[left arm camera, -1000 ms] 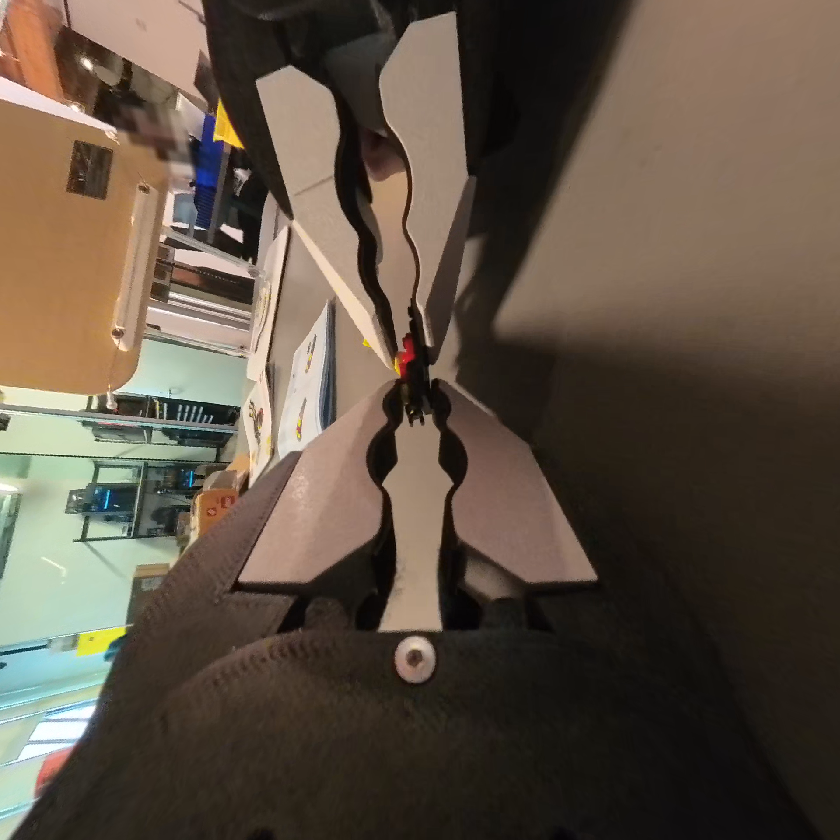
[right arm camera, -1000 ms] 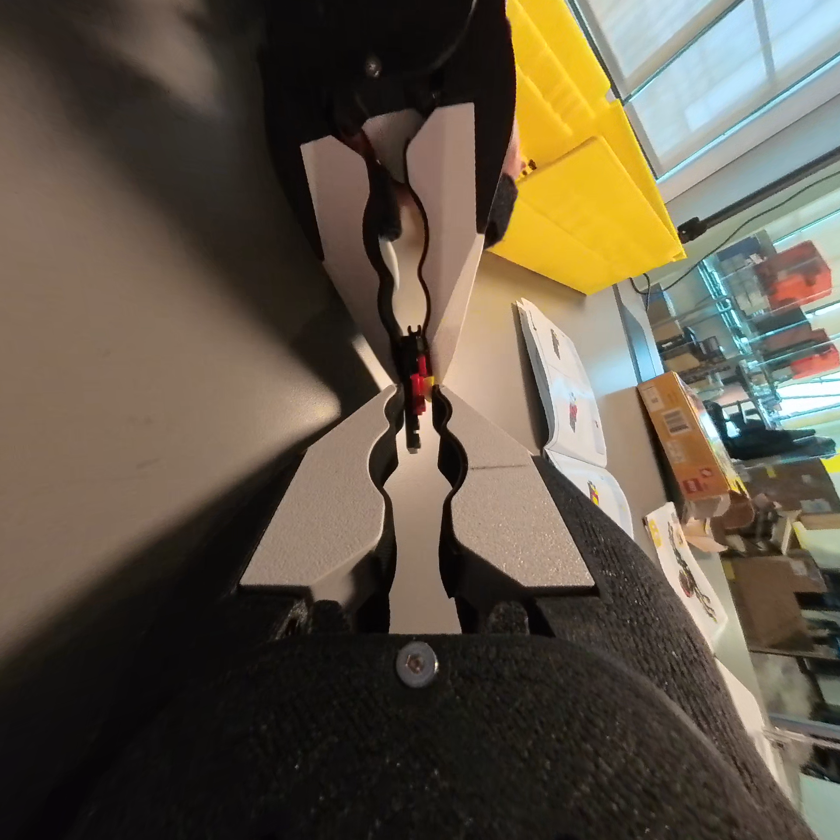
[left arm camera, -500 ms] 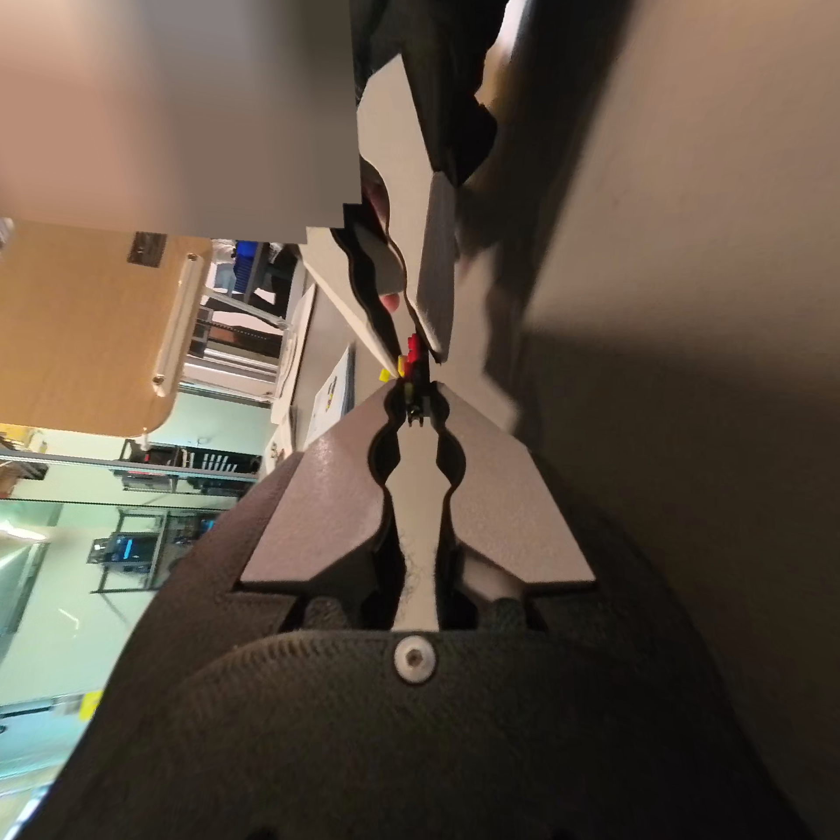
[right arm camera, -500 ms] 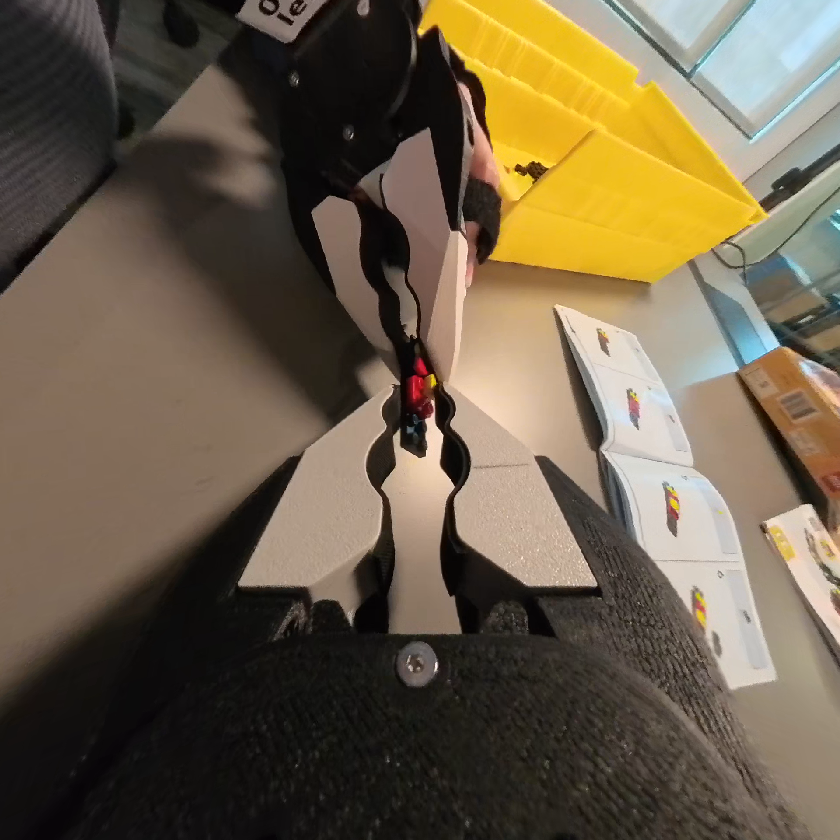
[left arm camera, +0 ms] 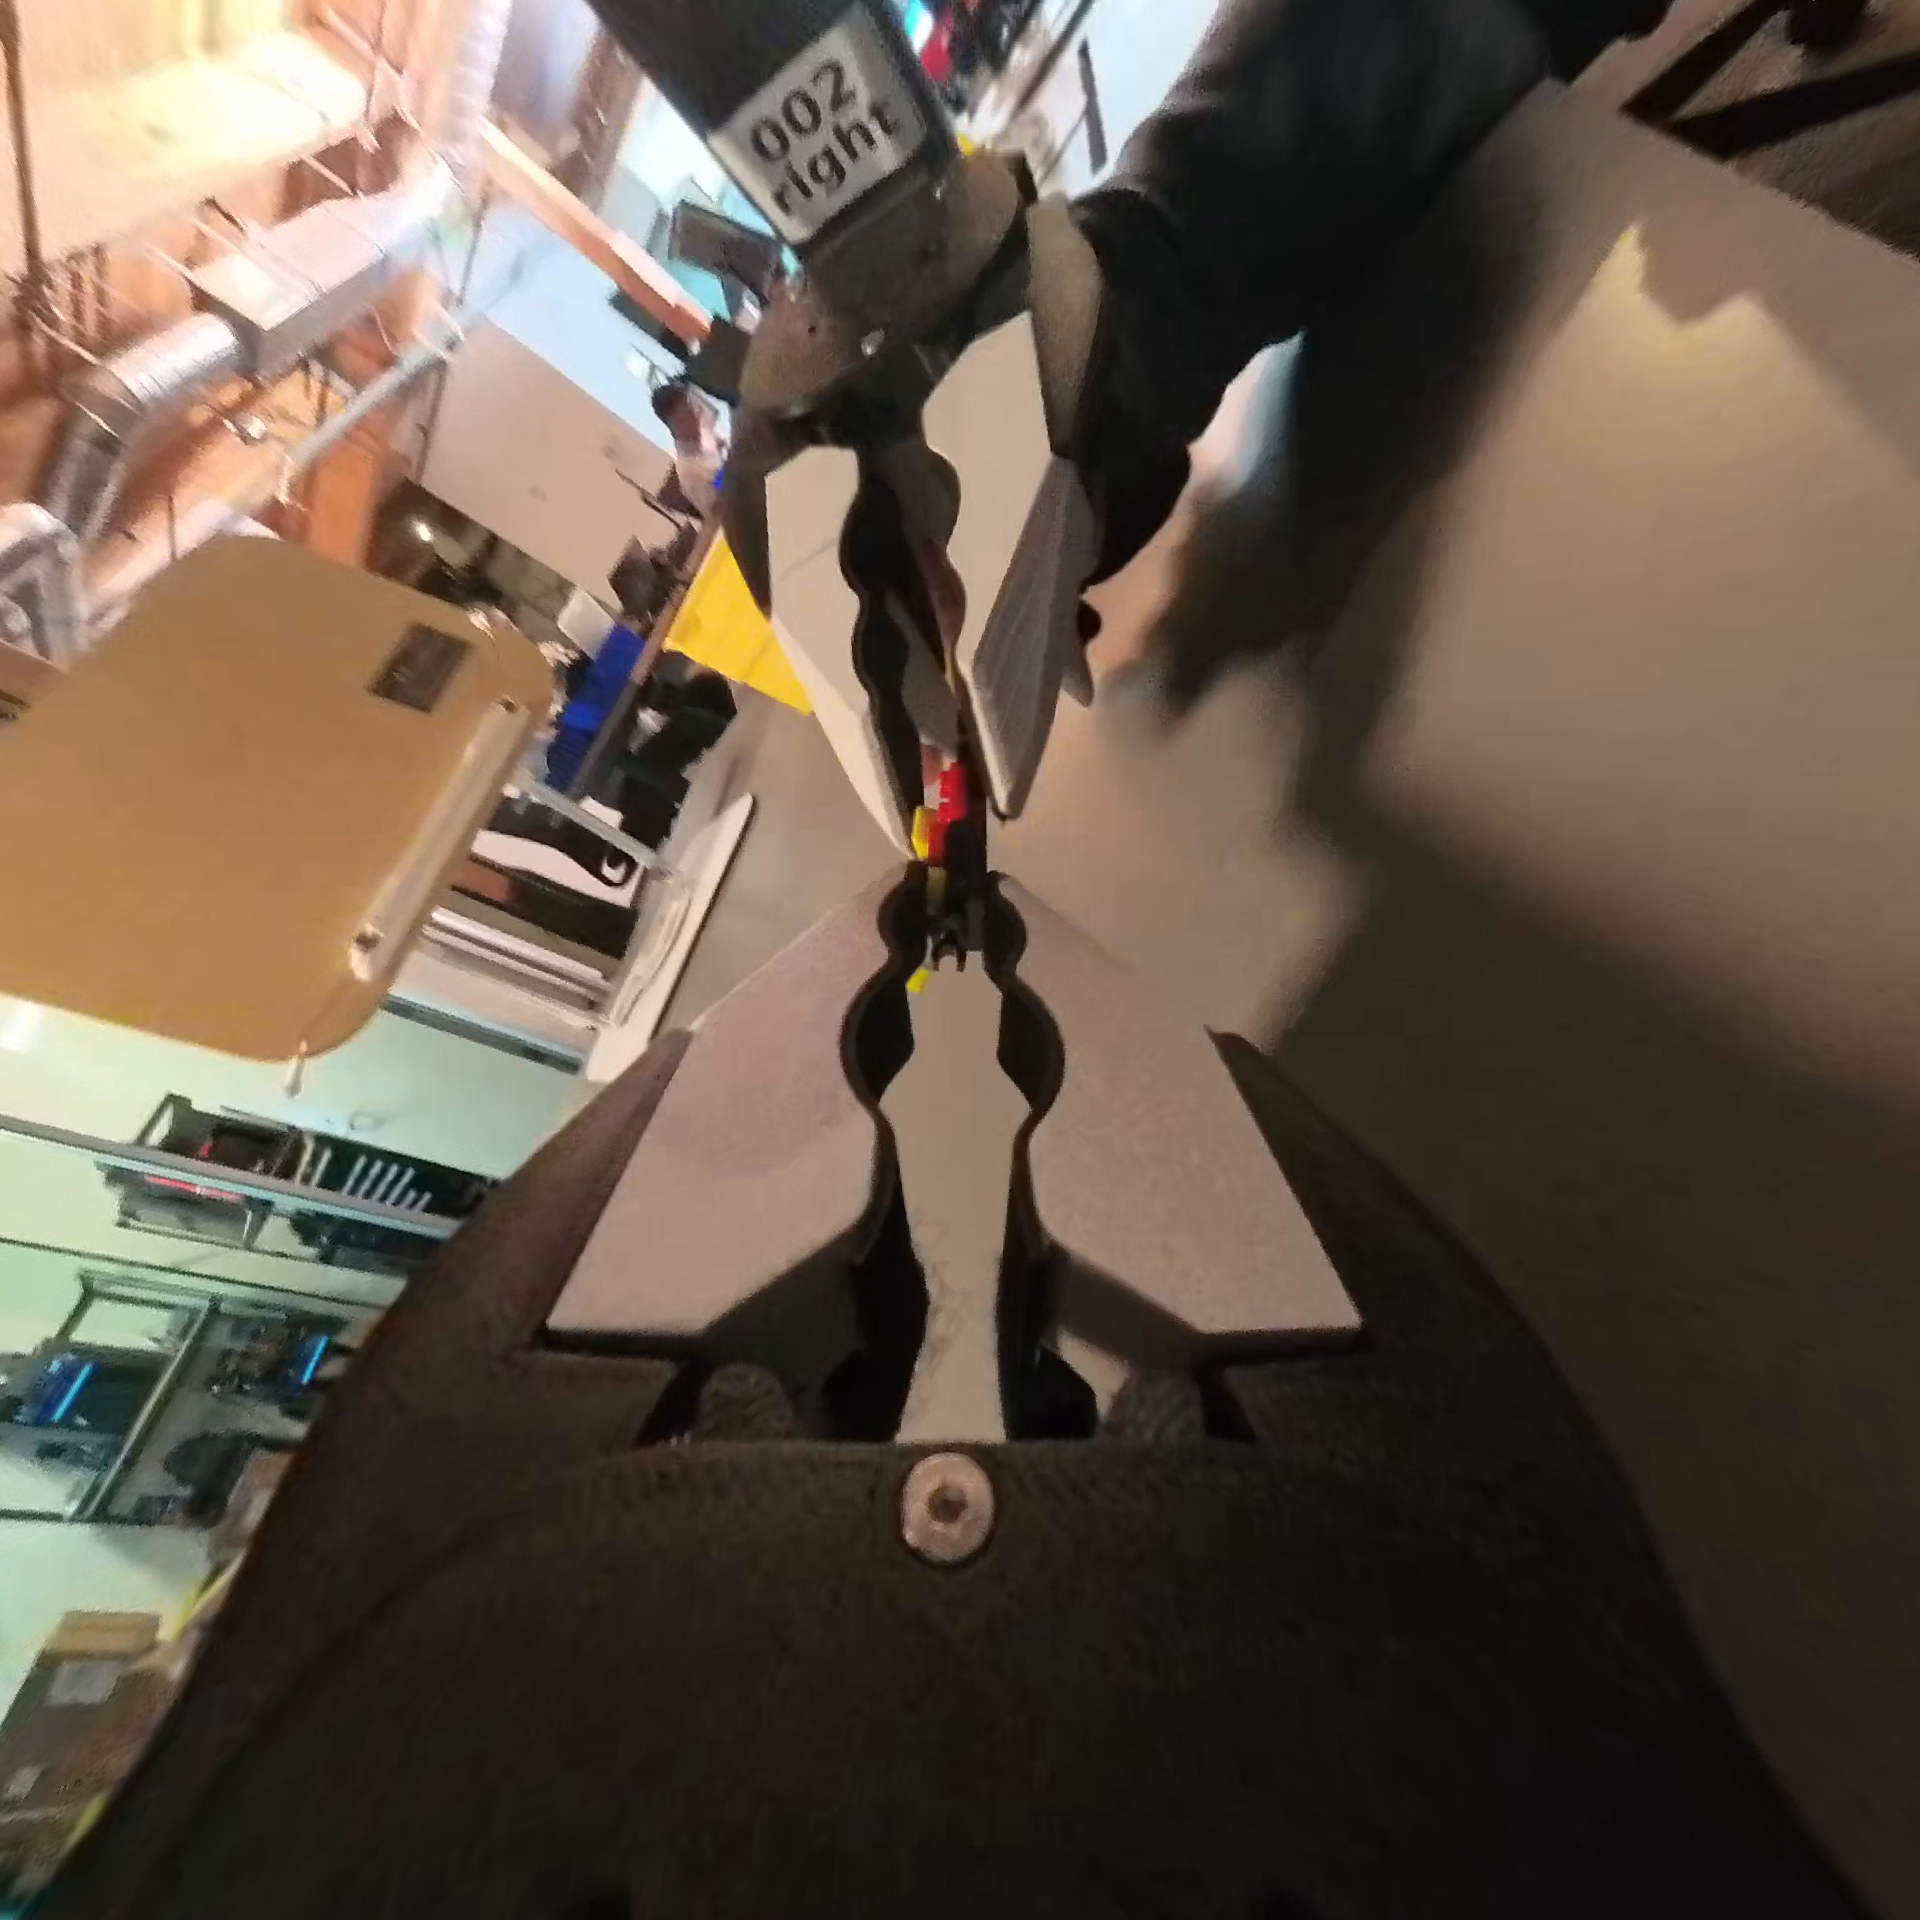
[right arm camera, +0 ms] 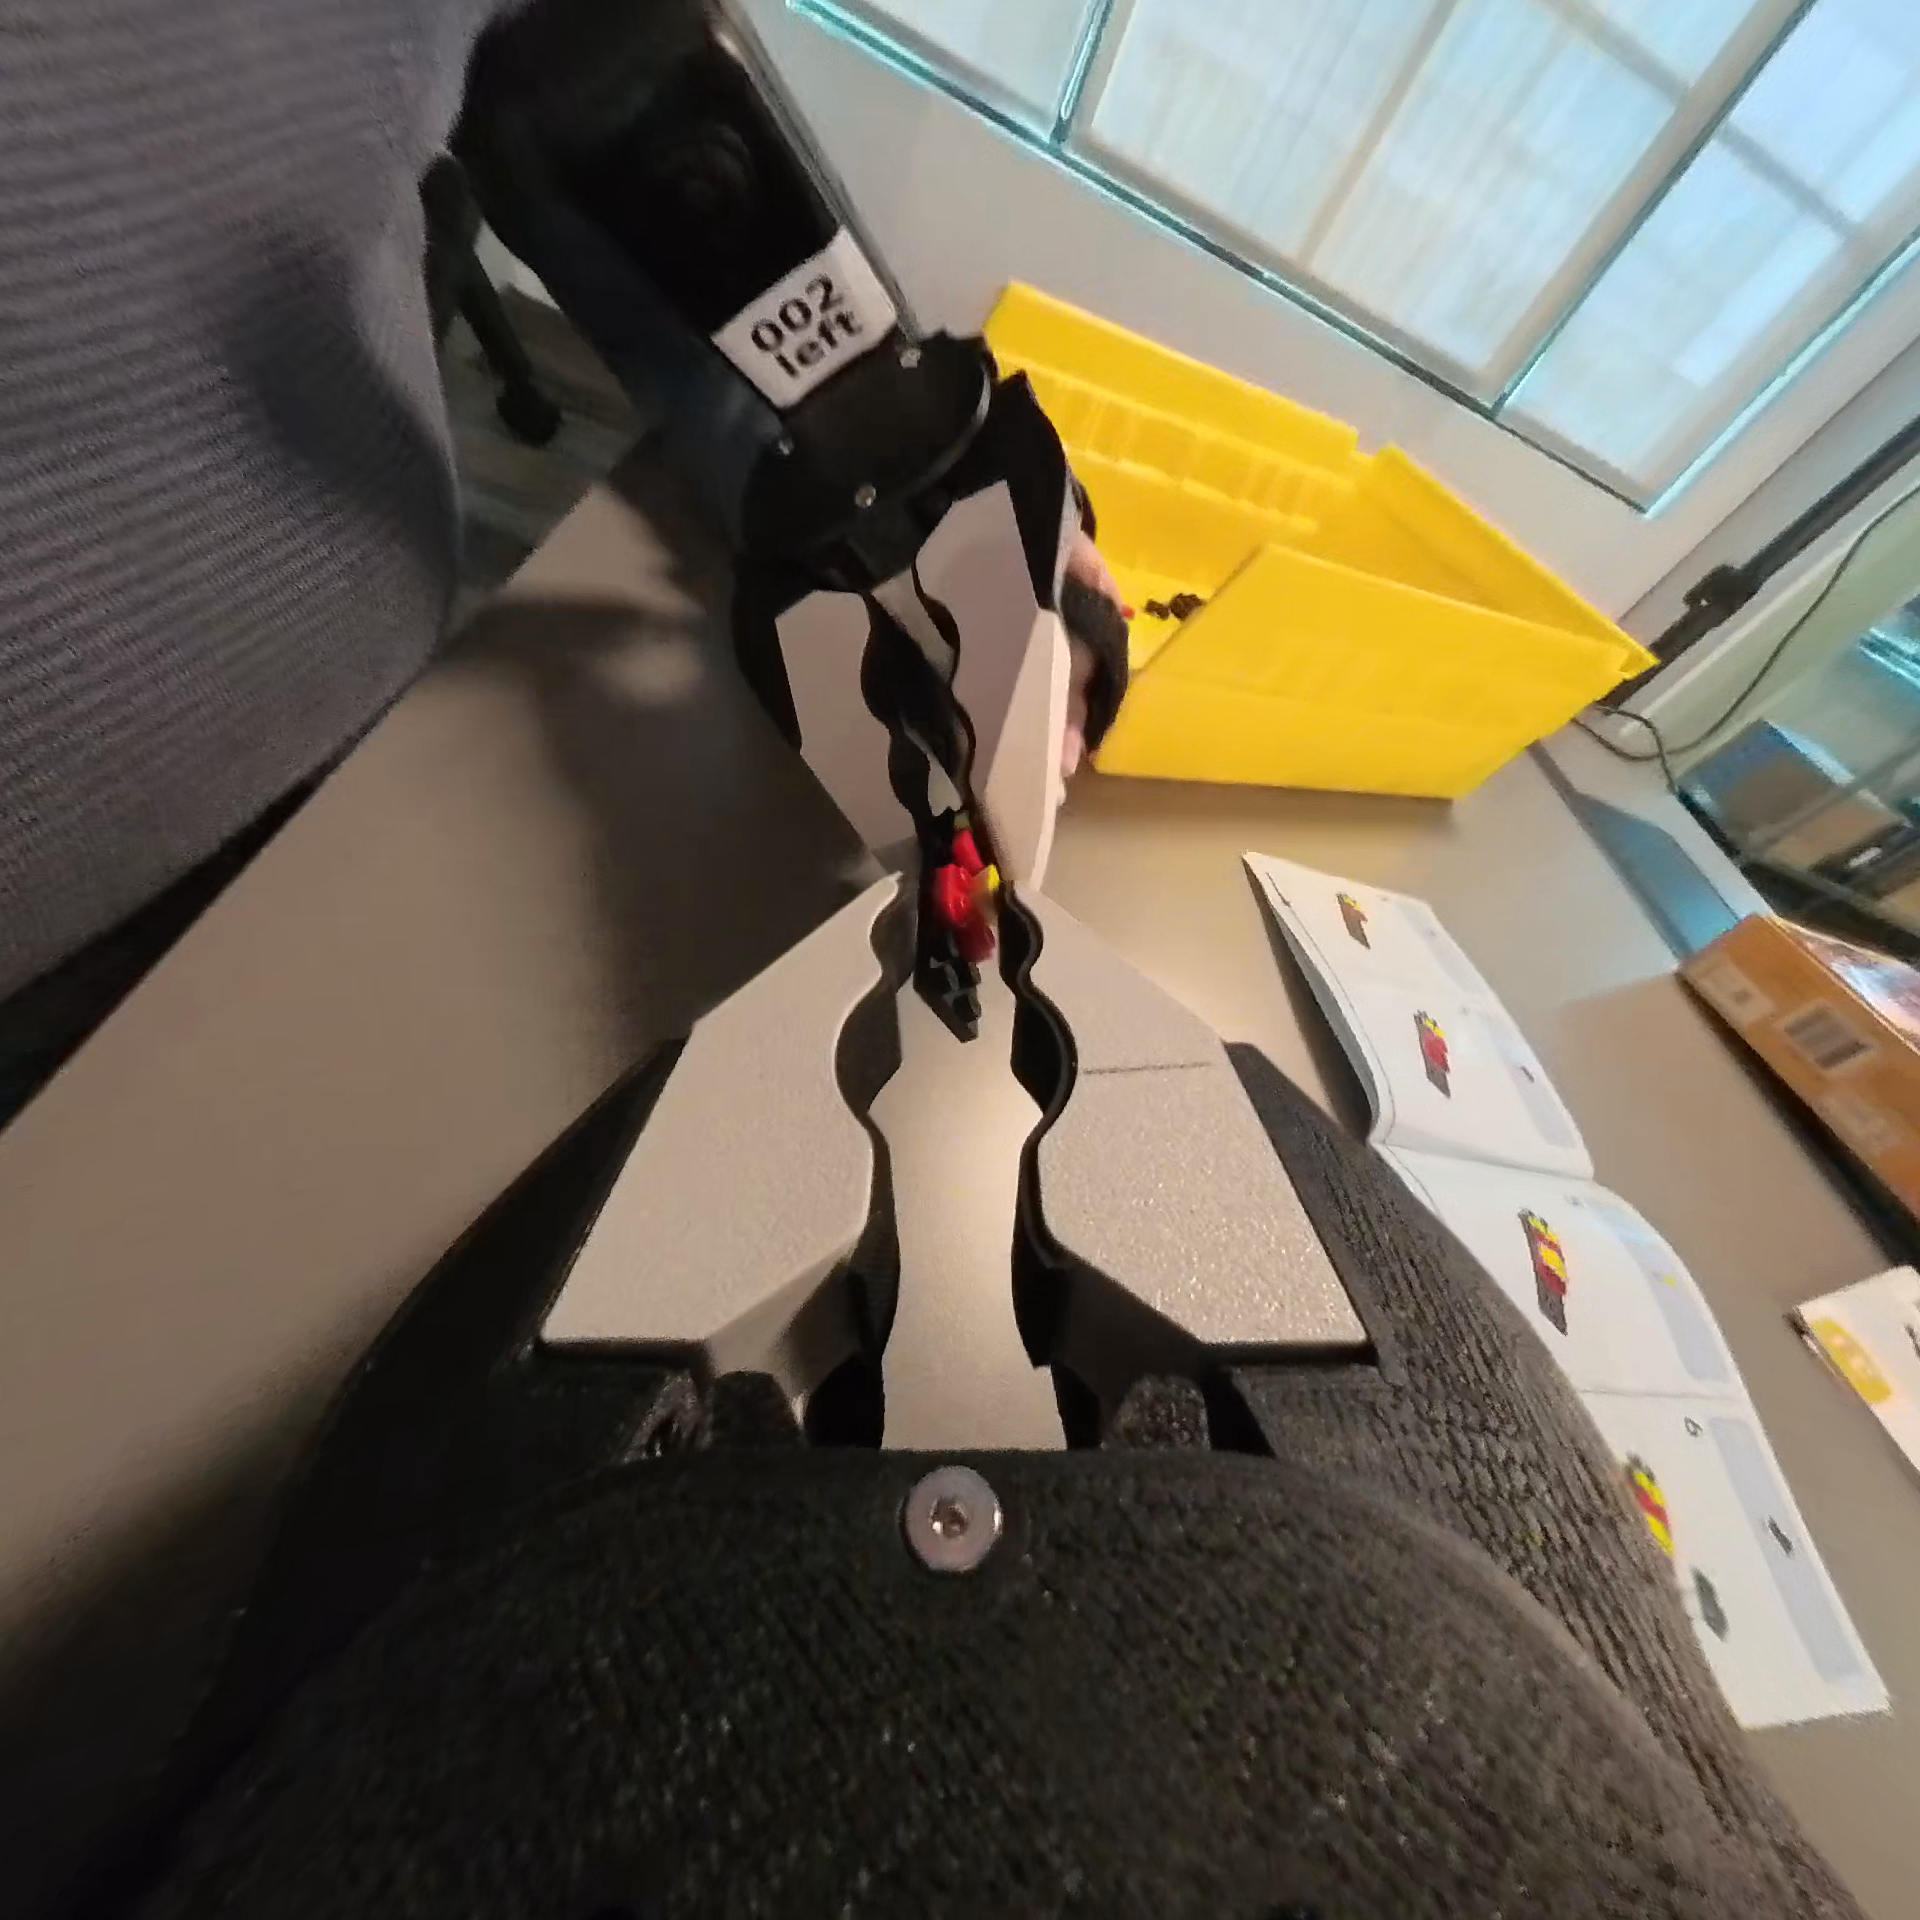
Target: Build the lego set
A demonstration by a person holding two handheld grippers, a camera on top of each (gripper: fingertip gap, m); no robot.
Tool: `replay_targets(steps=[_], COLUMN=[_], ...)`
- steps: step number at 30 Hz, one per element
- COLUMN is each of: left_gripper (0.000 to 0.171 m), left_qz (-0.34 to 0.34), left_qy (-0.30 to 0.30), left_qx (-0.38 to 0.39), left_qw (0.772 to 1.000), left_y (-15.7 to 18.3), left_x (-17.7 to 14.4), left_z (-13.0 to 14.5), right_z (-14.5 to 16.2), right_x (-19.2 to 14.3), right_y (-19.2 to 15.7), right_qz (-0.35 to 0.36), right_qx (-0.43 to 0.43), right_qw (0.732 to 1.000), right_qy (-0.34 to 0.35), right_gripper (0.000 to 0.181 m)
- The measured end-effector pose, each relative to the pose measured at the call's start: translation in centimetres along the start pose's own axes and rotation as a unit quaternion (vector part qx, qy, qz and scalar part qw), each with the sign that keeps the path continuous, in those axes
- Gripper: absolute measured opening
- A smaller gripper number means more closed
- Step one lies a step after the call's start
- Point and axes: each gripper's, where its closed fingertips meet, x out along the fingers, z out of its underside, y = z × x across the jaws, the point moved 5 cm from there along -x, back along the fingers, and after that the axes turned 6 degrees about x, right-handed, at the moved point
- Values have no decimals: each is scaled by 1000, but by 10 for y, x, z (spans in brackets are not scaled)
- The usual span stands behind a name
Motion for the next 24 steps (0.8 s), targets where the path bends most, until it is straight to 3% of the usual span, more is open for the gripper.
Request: replay_targets(steps=[9, 14, 24], left_gripper=[9, 9, 9], left_qz=[-12, -45, -67], left_qy=[53, 33, 1], left_qx=[-19, 25, 77], left_qw=[998, 998, 995], left_y=[-7, -8, -6], left_x=[-5, -5, -5], left_z=[-8, -8, -6], right_z=[-12, -14, -10], right_x=[-2, -1, 0], right_y=[-2, 2, 5], right_qz=[-1, -6, -14], right_qx=[32, 100, 151], right_qw=[999, 993, 988], right_qy=[40, 56, 42], right_gripper=[14, 14, 13])
